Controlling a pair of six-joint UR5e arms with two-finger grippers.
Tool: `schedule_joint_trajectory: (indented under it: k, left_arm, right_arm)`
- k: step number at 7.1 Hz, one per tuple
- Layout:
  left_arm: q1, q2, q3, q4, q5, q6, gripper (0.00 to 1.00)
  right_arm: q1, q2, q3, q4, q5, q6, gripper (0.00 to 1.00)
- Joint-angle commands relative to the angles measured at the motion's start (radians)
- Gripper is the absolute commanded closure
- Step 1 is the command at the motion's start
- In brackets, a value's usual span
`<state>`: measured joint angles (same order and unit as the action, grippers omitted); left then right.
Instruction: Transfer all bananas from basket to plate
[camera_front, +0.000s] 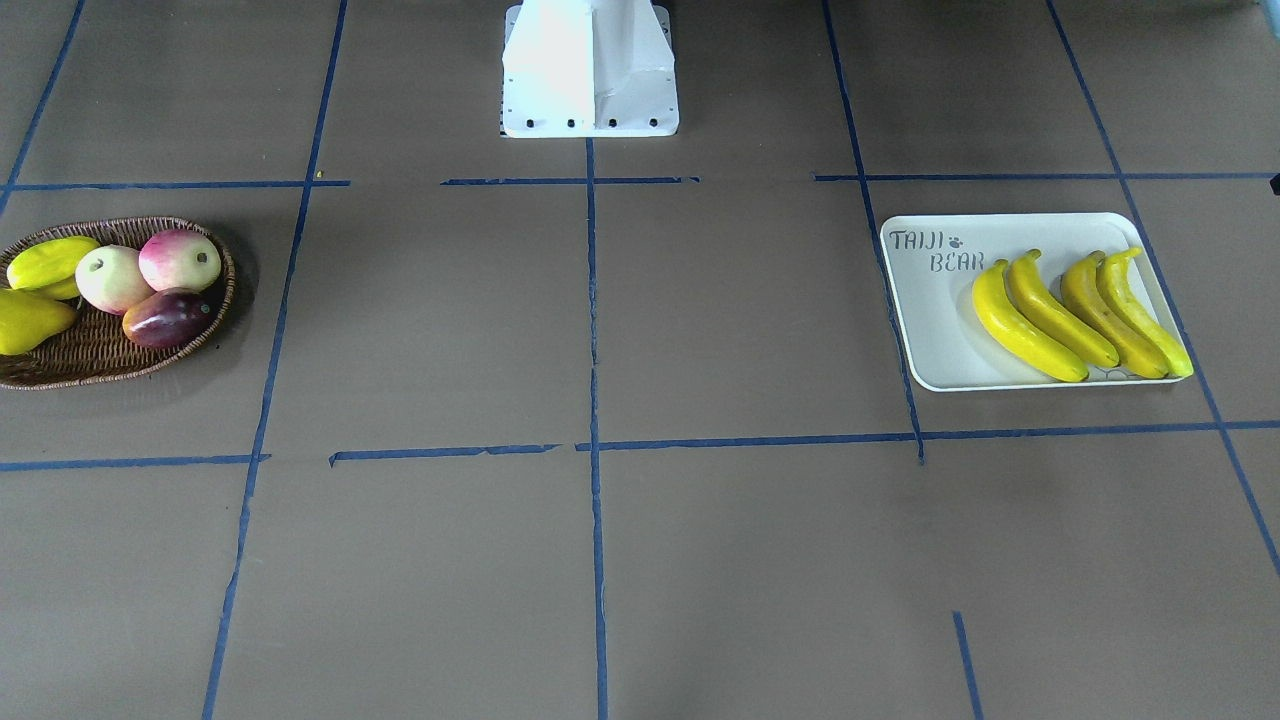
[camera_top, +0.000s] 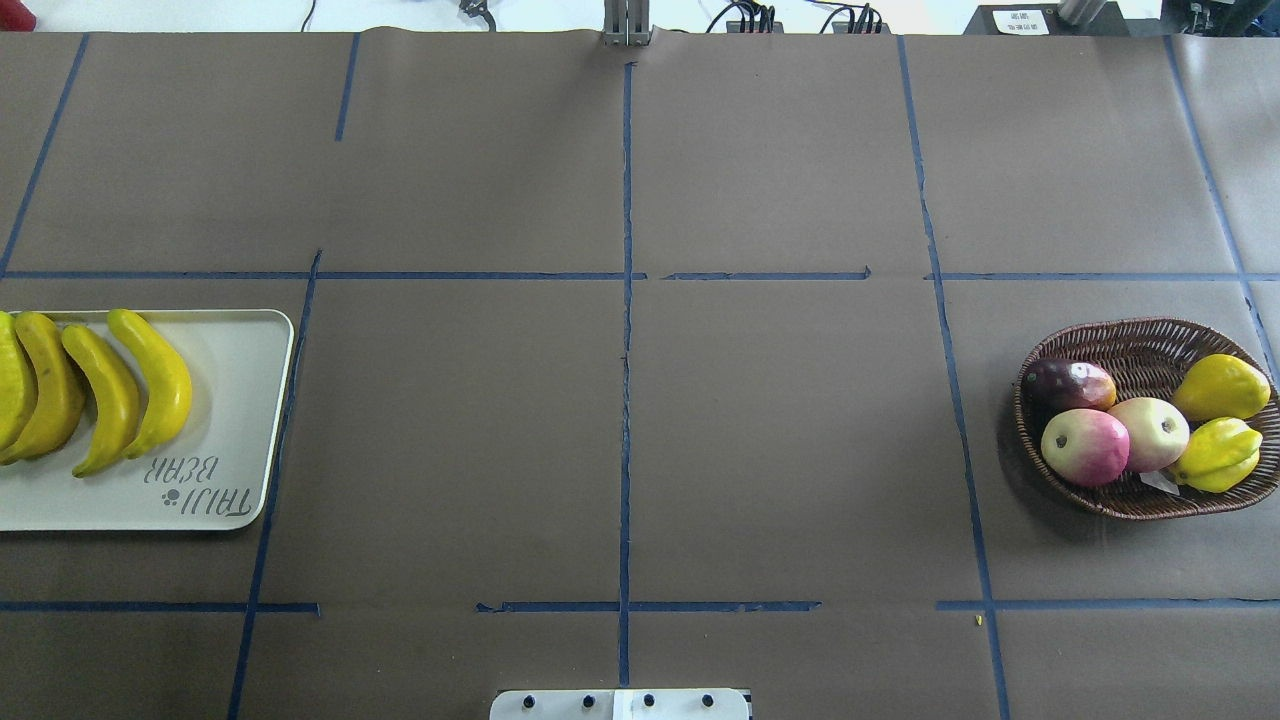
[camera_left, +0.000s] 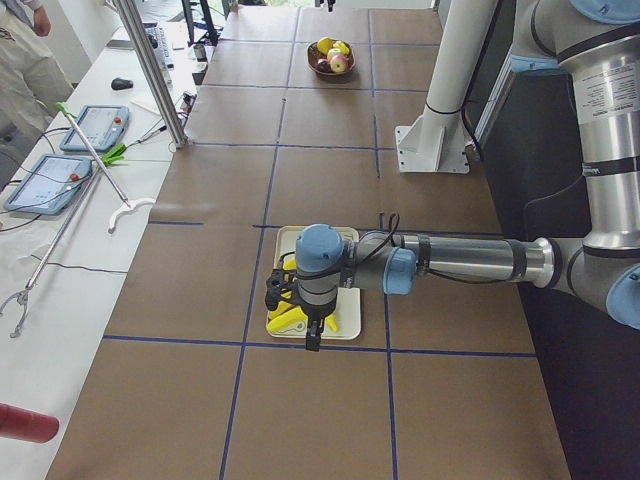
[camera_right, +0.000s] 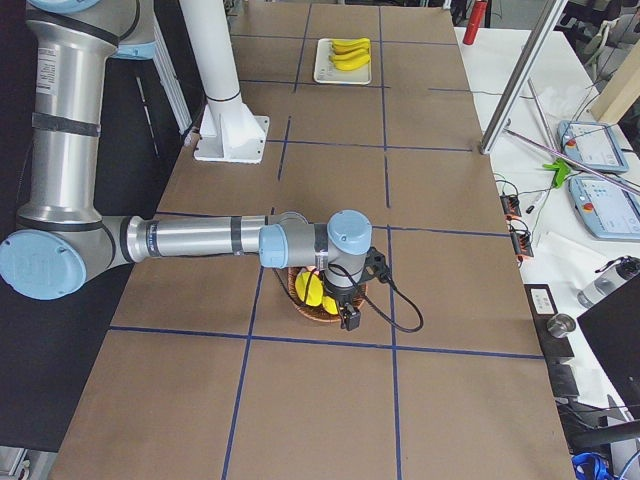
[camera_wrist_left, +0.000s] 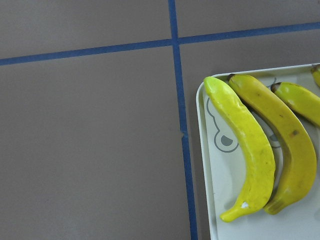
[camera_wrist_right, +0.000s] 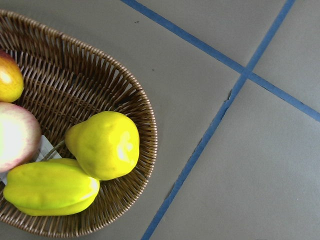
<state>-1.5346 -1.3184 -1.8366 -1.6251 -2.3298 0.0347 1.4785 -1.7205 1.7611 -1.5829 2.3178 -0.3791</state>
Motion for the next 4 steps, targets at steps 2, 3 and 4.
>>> schedule_joint_trajectory:
  k: [2,3,4]
  left_arm:
    - [-0.073,0.018,0.017,0.033,-0.022,0.063,0.0]
    - [-0.071,0.018,0.026,0.033,-0.014,0.065,0.0]
    - [-0.071,0.012,0.039,0.034,-0.016,0.065,0.0]
  right_arm:
    - [0.051,-0.002,-0.042,0.003,0.029,0.104,0.02]
    - [0.051,-0.001,-0.042,0.003,0.028,0.13,0.01]
    - [0.051,-0.002,-0.042,0.003,0.029,0.141,0.01]
